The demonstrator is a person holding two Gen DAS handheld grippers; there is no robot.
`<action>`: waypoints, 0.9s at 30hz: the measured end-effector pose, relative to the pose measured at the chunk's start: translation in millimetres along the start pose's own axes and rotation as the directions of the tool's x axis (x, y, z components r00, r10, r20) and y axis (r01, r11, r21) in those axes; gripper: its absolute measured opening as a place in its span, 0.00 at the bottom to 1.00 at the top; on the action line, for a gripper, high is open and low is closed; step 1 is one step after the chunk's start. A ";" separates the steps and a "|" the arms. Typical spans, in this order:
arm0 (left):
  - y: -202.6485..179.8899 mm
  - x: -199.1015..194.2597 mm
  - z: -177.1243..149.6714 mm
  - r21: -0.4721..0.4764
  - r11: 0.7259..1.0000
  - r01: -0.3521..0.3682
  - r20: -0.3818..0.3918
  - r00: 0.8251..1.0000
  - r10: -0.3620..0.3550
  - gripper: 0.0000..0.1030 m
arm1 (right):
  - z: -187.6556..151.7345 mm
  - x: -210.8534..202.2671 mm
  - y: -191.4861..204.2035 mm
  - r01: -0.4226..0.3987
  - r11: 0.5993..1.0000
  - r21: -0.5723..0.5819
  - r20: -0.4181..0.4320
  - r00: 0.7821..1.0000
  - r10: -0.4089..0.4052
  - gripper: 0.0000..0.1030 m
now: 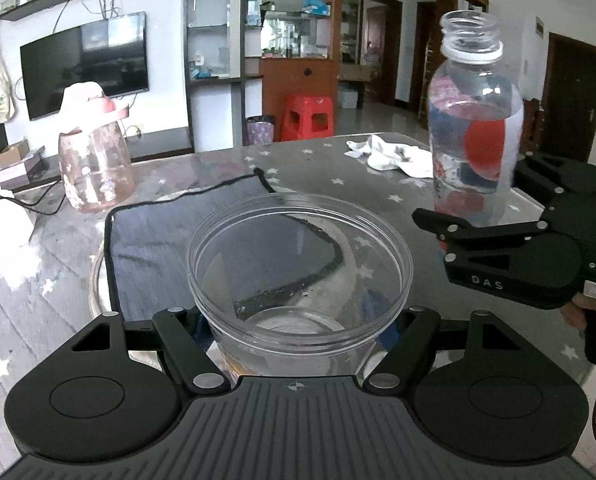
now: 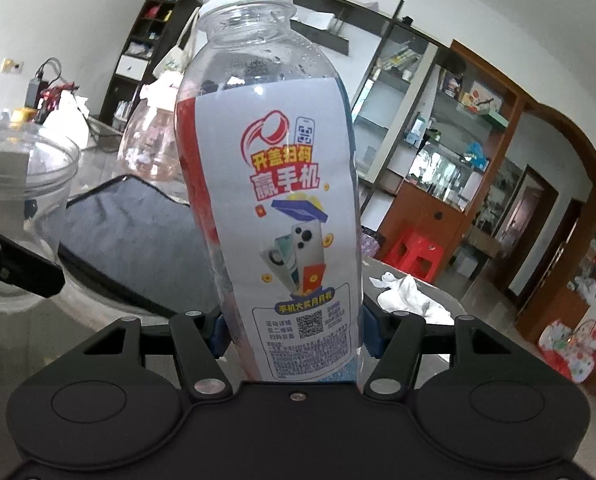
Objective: Unscrew bottle cap and pour
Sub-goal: 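Lift the bottle with the right tool and tilt its mouth toward the cup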
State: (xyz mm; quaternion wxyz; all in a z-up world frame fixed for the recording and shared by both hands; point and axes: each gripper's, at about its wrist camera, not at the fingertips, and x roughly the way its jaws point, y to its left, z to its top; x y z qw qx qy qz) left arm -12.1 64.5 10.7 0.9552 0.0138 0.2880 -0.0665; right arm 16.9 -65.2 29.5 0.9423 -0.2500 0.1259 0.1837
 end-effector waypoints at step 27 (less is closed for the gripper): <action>-14.0 -13.7 -18.4 0.039 0.998 0.053 -0.035 0.998 -0.052 0.73 | -25.7 -7.5 37.1 0.117 0.925 -0.361 0.062 0.993 -0.101 0.62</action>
